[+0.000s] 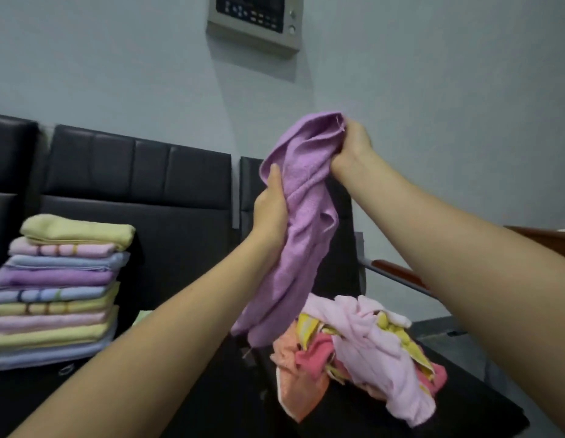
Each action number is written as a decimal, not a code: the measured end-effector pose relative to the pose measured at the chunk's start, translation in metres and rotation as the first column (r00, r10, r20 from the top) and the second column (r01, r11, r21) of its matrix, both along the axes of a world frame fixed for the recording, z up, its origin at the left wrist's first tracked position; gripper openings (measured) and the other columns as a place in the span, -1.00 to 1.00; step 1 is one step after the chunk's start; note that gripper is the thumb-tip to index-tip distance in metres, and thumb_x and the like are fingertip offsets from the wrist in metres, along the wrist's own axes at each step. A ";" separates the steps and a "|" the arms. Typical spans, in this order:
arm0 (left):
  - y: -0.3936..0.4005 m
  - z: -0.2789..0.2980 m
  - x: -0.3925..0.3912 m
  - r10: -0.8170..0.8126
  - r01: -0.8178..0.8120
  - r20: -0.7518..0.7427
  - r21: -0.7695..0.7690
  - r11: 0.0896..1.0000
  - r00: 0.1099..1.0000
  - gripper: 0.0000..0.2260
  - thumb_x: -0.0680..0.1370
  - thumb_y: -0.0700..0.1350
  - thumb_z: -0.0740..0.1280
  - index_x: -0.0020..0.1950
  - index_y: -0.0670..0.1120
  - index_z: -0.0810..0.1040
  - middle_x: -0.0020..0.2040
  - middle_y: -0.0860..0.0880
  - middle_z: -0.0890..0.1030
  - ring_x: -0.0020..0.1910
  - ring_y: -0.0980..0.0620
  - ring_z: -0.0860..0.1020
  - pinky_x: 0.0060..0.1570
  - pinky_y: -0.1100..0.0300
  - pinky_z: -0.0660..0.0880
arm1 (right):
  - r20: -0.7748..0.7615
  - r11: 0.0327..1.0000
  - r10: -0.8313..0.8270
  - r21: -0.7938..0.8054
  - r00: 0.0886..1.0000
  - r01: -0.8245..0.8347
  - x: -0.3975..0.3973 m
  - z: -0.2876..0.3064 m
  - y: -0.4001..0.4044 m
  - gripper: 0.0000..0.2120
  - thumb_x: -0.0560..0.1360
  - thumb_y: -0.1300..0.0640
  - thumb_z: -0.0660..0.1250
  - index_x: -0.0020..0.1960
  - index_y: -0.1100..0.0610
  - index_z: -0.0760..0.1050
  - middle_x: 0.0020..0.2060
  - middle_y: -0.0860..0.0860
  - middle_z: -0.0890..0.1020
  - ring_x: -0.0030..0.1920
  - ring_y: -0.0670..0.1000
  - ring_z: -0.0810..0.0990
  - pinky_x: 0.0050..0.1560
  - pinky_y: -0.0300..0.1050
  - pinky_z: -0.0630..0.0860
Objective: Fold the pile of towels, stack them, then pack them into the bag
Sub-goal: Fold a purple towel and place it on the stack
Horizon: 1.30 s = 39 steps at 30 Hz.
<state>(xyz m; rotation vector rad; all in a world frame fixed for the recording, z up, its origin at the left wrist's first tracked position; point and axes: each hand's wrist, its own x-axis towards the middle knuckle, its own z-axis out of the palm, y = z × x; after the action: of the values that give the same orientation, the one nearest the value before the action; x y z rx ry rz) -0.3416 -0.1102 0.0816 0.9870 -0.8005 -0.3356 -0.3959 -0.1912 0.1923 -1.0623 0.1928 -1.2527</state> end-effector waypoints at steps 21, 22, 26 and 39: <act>0.206 -0.250 0.252 0.512 -0.500 0.189 0.644 0.580 0.838 -0.69 0.58 -0.12 0.19 -0.38 -0.08 0.37 -0.36 -0.11 0.43 -0.32 -0.08 0.40 -0.28 0.09 0.35 | -0.570 0.802 0.561 0.197 0.600 -0.563 0.165 -0.296 0.128 -0.78 0.64 0.17 0.18 0.13 0.21 0.56 -0.02 0.09 0.65 -0.03 -0.02 0.62 0.00 -0.17 0.57; 0.209 -0.259 0.253 0.537 -0.526 0.206 0.644 0.555 0.818 -0.66 0.59 -0.09 0.21 -0.40 -0.07 0.33 -0.39 -0.08 0.42 -0.32 -0.07 0.41 -0.28 0.09 0.37 | -0.673 0.786 0.527 0.153 0.519 -0.599 0.167 -0.308 0.133 -0.79 0.63 0.15 0.19 0.13 0.17 0.57 -0.01 0.05 0.65 0.00 -0.04 0.62 0.09 -0.15 0.54; 0.219 -0.283 0.244 0.365 -0.451 0.291 0.736 0.506 0.884 -0.54 0.64 0.11 0.16 -0.37 -0.11 0.45 -0.36 -0.05 0.53 -0.33 0.00 0.49 -0.25 0.14 0.38 | -0.889 0.820 0.153 -0.130 0.432 -0.558 0.172 -0.360 0.138 -0.80 0.59 0.16 0.28 0.10 0.19 0.63 0.02 0.06 0.65 -0.01 -0.11 0.58 0.07 -0.27 0.52; 0.216 -0.289 0.211 0.126 -0.208 0.165 0.757 0.619 0.978 -0.76 0.53 -0.04 0.40 -0.31 -0.10 0.55 -0.37 -0.01 0.47 -0.42 0.09 0.40 -0.43 0.23 0.35 | -0.879 0.766 -0.031 -0.327 0.476 -0.554 0.153 -0.406 0.130 -0.82 0.50 0.16 0.41 -0.12 0.30 0.57 -0.31 0.06 0.52 -0.28 -0.07 0.42 -0.24 -0.19 0.35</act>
<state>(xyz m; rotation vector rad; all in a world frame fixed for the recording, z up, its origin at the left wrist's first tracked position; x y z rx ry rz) -0.1302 0.1062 -0.2074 1.9040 -0.6326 -0.4890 -0.2429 -0.0608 -0.2139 -2.1460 0.3779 -0.3337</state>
